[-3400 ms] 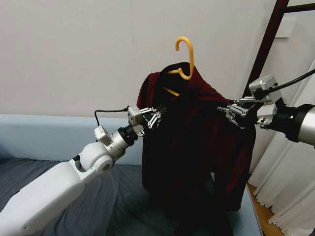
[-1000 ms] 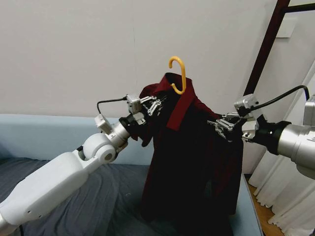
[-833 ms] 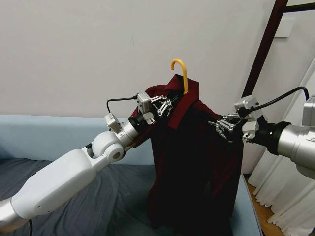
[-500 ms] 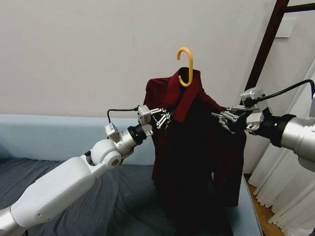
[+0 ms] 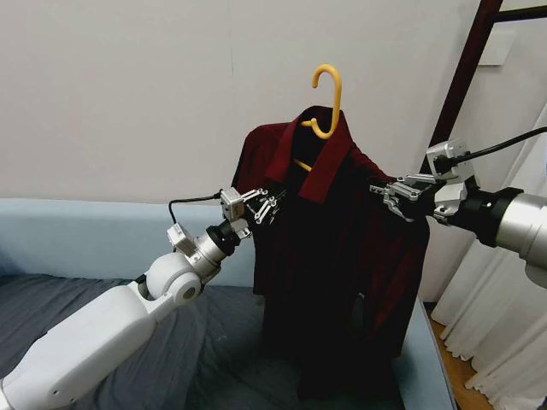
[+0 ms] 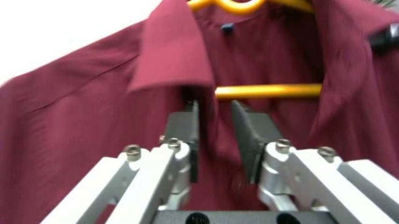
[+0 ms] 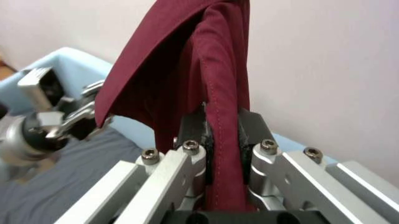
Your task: Pick up the clothes from the sofa and hang them on the clothes hanger.
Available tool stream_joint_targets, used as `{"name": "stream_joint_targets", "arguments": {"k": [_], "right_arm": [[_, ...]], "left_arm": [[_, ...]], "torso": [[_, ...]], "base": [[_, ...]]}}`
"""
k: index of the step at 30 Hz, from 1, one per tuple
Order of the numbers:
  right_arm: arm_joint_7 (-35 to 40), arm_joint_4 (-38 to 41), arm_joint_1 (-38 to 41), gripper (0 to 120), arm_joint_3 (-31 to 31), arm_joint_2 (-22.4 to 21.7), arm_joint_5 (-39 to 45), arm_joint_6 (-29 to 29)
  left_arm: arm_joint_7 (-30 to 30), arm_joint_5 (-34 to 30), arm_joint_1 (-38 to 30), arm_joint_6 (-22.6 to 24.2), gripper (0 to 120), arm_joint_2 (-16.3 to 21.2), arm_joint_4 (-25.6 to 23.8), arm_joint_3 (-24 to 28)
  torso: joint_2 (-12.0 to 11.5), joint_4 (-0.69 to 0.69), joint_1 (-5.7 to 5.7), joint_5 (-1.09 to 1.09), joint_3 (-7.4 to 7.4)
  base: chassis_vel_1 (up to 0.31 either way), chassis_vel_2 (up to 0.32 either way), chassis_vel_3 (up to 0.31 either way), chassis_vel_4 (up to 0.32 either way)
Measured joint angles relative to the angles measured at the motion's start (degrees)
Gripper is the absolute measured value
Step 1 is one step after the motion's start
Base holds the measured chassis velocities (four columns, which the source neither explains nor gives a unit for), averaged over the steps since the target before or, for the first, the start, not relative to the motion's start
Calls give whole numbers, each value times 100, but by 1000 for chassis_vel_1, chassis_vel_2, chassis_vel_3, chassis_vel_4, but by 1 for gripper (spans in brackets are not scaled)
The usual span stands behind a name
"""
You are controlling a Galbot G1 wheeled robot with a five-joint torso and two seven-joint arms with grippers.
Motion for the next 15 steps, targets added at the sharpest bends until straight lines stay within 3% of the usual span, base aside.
{"name": "stream_joint_targets", "arguments": {"k": [2, 15], "right_arm": [[125, -101, 182, 7, -41, -30, 120, -158], [642, -878, 759, 7, -53, -58, 246, -598]], "left_arm": [[-36, 94, 334, -6, 41, 29, 14, -217], [27, 655, 1772, -180, 84, 127, 111, -1058]], "torso": [[0, 0, 0, 0, 0], [0, 1, 0, 0, 0]], "base": [[0, 0, 0, 0], [0, 0, 0, 0]]}}
